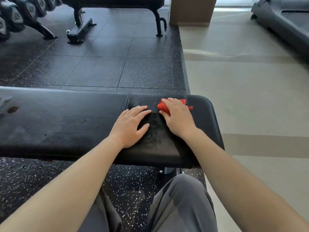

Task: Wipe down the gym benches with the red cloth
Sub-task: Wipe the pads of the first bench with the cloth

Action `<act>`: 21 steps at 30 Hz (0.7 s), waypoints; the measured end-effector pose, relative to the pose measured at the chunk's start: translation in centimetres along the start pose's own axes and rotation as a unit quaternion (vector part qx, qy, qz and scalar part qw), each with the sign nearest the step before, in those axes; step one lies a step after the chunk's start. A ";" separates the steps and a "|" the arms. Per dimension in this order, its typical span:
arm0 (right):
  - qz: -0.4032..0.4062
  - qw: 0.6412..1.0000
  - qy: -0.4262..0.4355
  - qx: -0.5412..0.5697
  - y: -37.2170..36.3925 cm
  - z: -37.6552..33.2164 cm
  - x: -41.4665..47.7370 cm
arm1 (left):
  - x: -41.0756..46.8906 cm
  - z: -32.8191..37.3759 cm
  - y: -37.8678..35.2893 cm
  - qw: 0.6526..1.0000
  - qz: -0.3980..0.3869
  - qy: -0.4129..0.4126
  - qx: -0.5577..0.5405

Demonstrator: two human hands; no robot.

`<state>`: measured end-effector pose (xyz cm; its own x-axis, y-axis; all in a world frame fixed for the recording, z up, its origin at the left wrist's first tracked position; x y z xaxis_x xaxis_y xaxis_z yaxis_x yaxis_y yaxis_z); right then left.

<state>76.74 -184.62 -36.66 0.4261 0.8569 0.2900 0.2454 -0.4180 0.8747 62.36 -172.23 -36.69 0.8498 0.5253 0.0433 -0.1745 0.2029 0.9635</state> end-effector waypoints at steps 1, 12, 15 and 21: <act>-0.006 1.000 0.008 0.003 0.1 -0.3 -0.8 | 0.0 0.0 0.0 1.000 -0.001 -0.001 -0.005; -0.008 1.000 0.007 0.010 -1.6 -2.2 0.7 | 1.6 -2.9 1.1 0.999 0.006 0.035 -0.030; 0.004 1.000 -0.010 0.004 -2.1 -2.4 2.7 | 2.3 -3.9 1.0 0.999 -0.015 0.042 0.006; 0.020 0.999 -0.029 -0.010 -2.3 -4.3 0.5 | 2.4 -4.3 0.8 1.000 0.002 0.026 -0.006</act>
<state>72.68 -181.95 -36.89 0.4856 0.8204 0.3018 0.2102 -0.4447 0.8707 62.08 -167.28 -36.99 0.8220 0.5685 0.0328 -0.1839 0.2106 0.9601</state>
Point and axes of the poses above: each hand's wrist, its own x-axis towards the middle knuckle, its own y-axis out of the back of the hand, z = x × y, the point moved 1 cm from there along x, towards the middle knuckle, and after that the axes turned 13 degrees about y, right-handed, at the moved point
